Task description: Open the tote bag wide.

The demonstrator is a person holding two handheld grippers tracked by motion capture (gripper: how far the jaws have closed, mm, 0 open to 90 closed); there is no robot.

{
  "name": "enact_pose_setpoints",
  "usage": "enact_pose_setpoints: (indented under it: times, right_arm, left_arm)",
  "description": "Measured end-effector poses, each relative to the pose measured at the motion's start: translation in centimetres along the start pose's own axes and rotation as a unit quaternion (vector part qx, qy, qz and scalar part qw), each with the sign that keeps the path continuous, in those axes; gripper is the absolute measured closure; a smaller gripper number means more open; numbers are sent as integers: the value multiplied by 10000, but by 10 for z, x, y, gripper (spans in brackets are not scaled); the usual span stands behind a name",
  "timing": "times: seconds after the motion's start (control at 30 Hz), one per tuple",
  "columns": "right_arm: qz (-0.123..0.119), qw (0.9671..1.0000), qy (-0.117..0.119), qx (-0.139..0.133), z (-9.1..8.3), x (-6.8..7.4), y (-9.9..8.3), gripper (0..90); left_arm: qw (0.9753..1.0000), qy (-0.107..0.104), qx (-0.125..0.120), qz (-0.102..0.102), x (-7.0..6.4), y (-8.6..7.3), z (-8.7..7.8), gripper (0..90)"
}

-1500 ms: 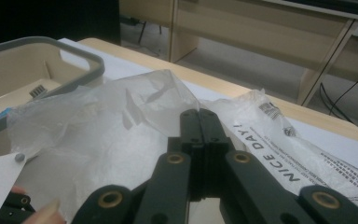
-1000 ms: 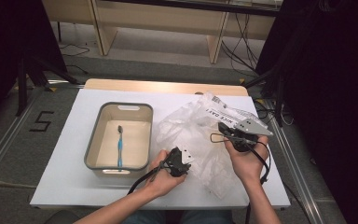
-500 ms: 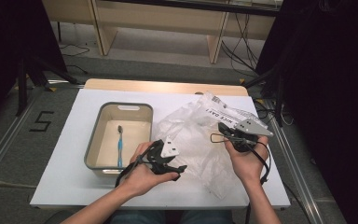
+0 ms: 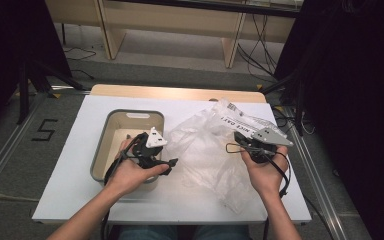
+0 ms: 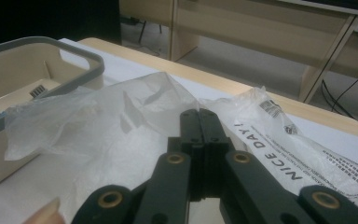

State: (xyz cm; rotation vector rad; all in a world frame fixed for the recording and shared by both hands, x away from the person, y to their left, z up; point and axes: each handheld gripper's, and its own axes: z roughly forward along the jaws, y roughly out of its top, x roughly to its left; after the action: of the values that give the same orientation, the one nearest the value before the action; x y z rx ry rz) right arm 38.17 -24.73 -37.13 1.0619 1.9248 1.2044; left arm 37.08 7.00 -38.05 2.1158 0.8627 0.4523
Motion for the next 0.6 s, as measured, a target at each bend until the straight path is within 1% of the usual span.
enact_pose_setpoints:
  times: [0.03,0.1,0.13,0.2,0.3,0.33,0.37,0.4,0.43,0.47,0.5,0.57,0.6]
  right_arm:
    - [-1,10000,5,-3,0,0,0,900]
    - [-3,10000,2,1,0,0,0,900]
    - [-1,10000,0,0,0,0,0,900]
    - [1,10000,0,0,0,0,0,900]
    - [5,10000,5,3,0,0,0,900]
    - [4,10000,5,1,0,0,-1,900]
    - [1,10000,5,3,0,0,-1,900]
    - [-1,10000,7,3,0,-1,-1,900]
    - [-2,10000,5,-3,0,-1,-1,900]
    - [-4,10000,5,-1,0,-1,-1,900]
    - [-15,10000,10,7,0,-1,-1,900]
    - [-8,10000,6,16,0,-1,-1,900]
    - [-14,10000,7,13,1,-1,-1,900]
  left_arm:
    - [10000,65,7,-49,6,0,-2,325]
    - [9999,116,6,-100,10,-1,-3,321]
    - [9999,116,6,-100,10,-1,-3,320]
    - [9996,194,5,-193,18,-2,-5,320]
    - [9993,272,-24,-257,24,-2,-8,317]
    - [9993,272,-24,-257,24,-2,-8,315]
    - [9991,318,-20,-279,29,-2,-11,314]
    - [9991,318,-20,-279,29,-2,-11,313]
    - [9986,388,-28,-353,35,-2,-13,313]
    - [9986,388,-28,-353,35,-2,-13,313]
    - [9981,473,-2,-401,42,-4,-14,313]
    - [9973,546,32,-497,48,-6,-14,313]
    - [9973,546,32,-497,48,-6,-14,313]
